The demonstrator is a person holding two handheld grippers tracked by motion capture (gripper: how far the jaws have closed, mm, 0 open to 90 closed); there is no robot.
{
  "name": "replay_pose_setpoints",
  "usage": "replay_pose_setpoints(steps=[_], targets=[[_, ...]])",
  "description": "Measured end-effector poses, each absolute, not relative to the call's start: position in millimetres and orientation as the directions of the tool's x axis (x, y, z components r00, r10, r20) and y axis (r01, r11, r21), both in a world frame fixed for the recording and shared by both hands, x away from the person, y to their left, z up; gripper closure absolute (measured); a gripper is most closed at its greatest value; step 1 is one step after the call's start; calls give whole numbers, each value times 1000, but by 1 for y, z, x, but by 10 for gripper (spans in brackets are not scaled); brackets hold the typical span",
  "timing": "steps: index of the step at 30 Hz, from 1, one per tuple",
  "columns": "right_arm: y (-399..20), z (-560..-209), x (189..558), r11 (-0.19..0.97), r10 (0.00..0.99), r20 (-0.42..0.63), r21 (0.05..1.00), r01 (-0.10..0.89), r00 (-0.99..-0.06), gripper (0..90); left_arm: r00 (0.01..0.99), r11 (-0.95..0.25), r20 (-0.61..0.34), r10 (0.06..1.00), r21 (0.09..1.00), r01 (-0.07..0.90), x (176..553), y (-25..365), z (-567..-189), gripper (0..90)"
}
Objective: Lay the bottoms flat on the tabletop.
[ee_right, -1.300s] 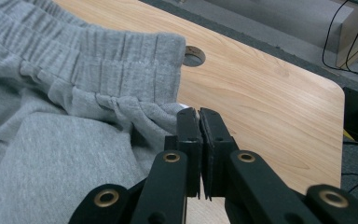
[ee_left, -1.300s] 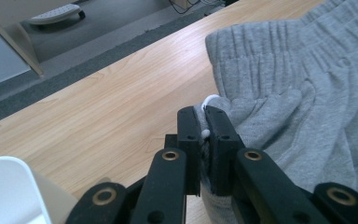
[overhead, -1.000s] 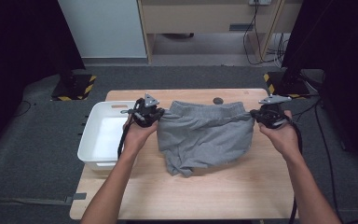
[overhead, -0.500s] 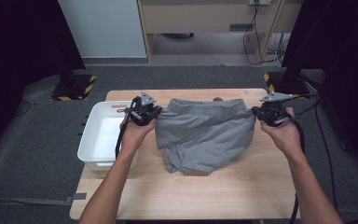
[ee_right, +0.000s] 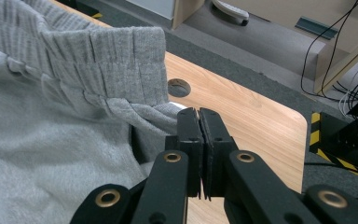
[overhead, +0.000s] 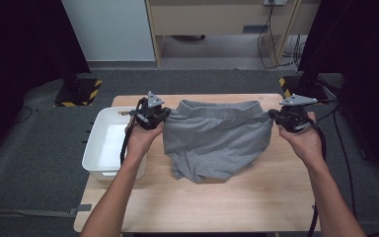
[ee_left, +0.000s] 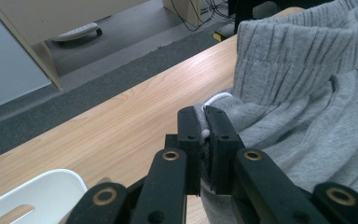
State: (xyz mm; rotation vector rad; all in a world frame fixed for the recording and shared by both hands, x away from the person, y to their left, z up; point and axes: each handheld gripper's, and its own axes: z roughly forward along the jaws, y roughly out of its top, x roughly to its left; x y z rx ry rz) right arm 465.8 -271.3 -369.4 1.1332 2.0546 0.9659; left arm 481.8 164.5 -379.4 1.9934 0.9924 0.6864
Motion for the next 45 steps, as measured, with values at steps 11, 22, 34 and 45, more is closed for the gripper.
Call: replay_pose_setpoints(steps=[11,22,34,45], targets=[[-269,-363,465,373,872,-152,822,431,-465,886,551,-379,113,826,836,397,480,168,-375,854],[-270,-336,460,393,863,-178,824,408,-473,886,554,-393,131,822,835,386,483,166,-353,854],[-270,-364,492,358,877,-131,821,444,-463,884,520,-416,148,841,793,446,514,156,-366,853],[-267,-385,509,355,882,-124,809,469,-455,882,503,-415,142,852,770,485,530,150,-384,852]])
